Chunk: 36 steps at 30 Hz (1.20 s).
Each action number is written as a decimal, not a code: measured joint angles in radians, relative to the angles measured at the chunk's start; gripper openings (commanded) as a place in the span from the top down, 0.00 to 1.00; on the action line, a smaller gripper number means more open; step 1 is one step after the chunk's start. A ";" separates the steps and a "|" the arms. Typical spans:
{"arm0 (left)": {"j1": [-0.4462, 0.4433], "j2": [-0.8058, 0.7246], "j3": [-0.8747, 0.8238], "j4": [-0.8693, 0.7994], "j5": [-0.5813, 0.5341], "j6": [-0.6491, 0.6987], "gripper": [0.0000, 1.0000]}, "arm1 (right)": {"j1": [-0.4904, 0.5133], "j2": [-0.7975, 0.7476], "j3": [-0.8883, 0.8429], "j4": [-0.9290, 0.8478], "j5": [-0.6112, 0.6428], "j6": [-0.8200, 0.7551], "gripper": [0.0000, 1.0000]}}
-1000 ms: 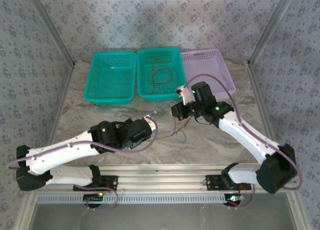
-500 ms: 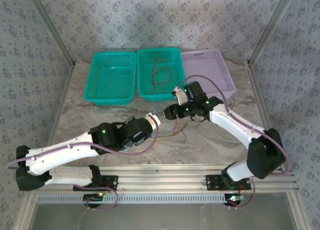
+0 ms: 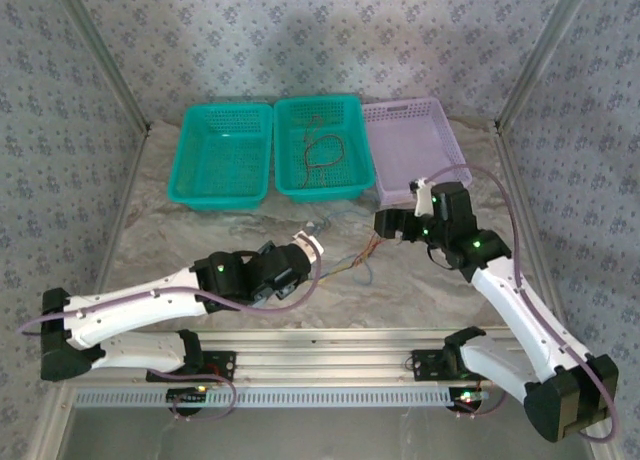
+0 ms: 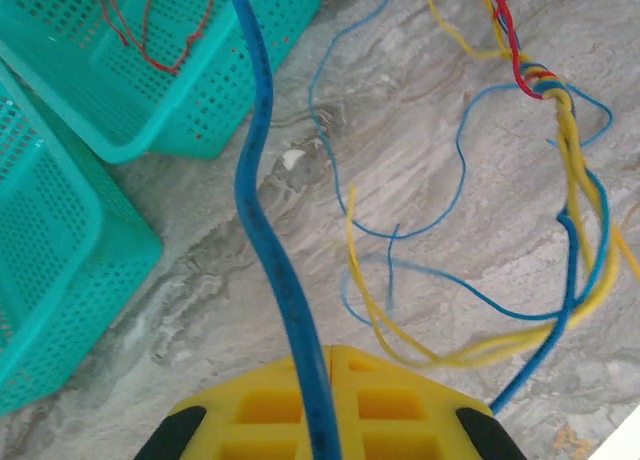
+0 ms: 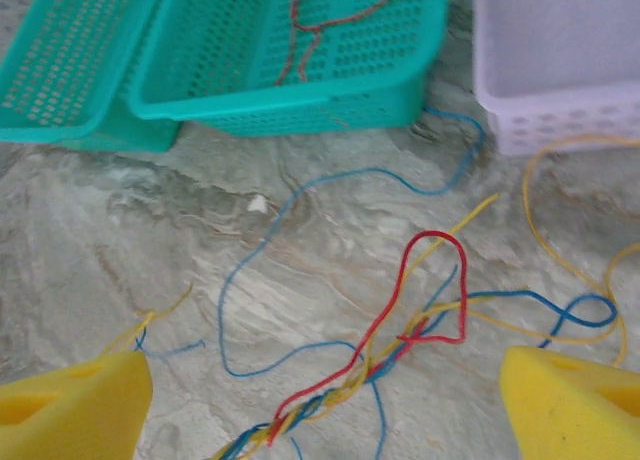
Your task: Untangle the cables
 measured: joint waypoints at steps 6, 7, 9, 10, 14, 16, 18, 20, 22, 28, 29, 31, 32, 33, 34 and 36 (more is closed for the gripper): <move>0.000 0.009 -0.021 0.016 0.043 -0.032 1.00 | -0.044 0.026 -0.122 0.034 0.001 0.079 0.18; 0.000 0.009 -0.021 0.019 0.047 -0.038 1.00 | -0.052 0.033 -0.142 0.047 0.003 0.094 0.18; 0.000 0.009 -0.024 0.024 0.054 -0.052 1.00 | -0.072 0.051 -0.185 0.069 0.018 0.127 0.17; 0.000 0.009 -0.027 0.027 0.057 -0.056 1.00 | -0.078 0.060 -0.198 0.076 0.028 0.142 0.17; 0.000 0.009 -0.048 0.033 0.065 -0.081 1.00 | -0.107 0.119 -0.222 0.093 0.074 0.205 0.18; 0.000 0.007 -0.064 0.039 0.069 -0.090 1.00 | -0.131 0.158 -0.222 0.115 0.080 0.243 0.19; -0.001 0.006 -0.080 0.042 0.074 -0.099 1.00 | -0.149 0.209 -0.220 0.132 0.088 0.281 0.21; -0.002 0.006 -0.088 0.042 0.077 -0.105 1.00 | -0.159 0.250 -0.217 0.137 0.091 0.311 0.22; -0.005 0.006 -0.089 0.042 0.079 -0.108 1.00 | -0.166 0.283 -0.212 0.152 0.090 0.344 0.24; -0.013 0.007 -0.089 0.045 0.079 -0.111 1.00 | -0.180 0.367 -0.171 0.213 0.087 0.428 0.34; -0.014 0.009 -0.089 0.045 0.079 -0.111 1.00 | -0.180 0.378 -0.164 0.228 0.087 0.441 0.36; -0.021 0.014 -0.089 0.045 0.079 -0.111 1.00 | -0.181 0.397 -0.152 0.253 0.087 0.463 0.39; -0.027 0.019 -0.089 0.046 0.079 -0.111 1.00 | -0.182 0.409 -0.142 0.262 0.087 0.472 0.41; -0.031 0.028 -0.089 0.046 0.079 -0.111 1.00 | -0.182 0.426 -0.130 0.271 0.087 0.481 0.43; -0.035 0.036 -0.089 0.046 0.079 -0.110 1.00 | -0.182 0.442 -0.119 0.278 0.086 0.487 0.44; -0.039 0.053 -0.089 0.046 0.079 -0.110 1.00 | -0.182 0.476 -0.100 0.298 0.086 0.500 0.45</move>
